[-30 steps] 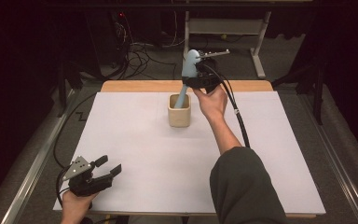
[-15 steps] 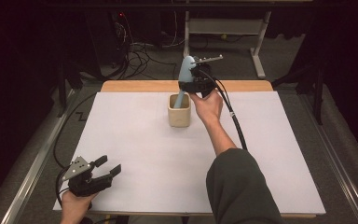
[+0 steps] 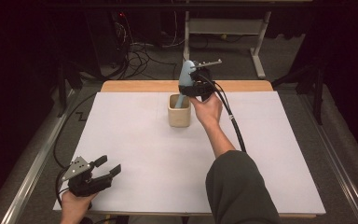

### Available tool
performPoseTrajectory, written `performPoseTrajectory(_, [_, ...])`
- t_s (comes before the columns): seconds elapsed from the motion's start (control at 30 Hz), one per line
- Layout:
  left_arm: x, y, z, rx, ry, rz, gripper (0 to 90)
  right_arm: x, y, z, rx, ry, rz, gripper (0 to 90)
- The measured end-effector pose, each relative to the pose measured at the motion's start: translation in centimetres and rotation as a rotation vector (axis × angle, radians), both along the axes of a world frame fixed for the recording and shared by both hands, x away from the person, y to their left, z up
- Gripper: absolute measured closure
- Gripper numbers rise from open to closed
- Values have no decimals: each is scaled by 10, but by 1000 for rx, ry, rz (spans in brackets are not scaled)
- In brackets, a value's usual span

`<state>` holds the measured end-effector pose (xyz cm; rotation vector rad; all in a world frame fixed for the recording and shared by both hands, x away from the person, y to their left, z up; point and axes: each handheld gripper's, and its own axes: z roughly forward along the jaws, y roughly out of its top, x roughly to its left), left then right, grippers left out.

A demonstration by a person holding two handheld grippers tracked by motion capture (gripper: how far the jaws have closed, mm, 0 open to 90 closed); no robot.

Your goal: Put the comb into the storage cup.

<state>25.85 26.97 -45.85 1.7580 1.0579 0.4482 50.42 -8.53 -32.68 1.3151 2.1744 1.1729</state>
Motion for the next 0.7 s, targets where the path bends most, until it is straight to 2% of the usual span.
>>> performPoseTrajectory(0.43, [-1,-1,0,16,2,-5,311,0,7,-9,-25,7,3,524])
performPoseTrajectory(0.7, [-1,-1,-1,14,1,-4,311,1,5,-18,-31,17,-4,514])
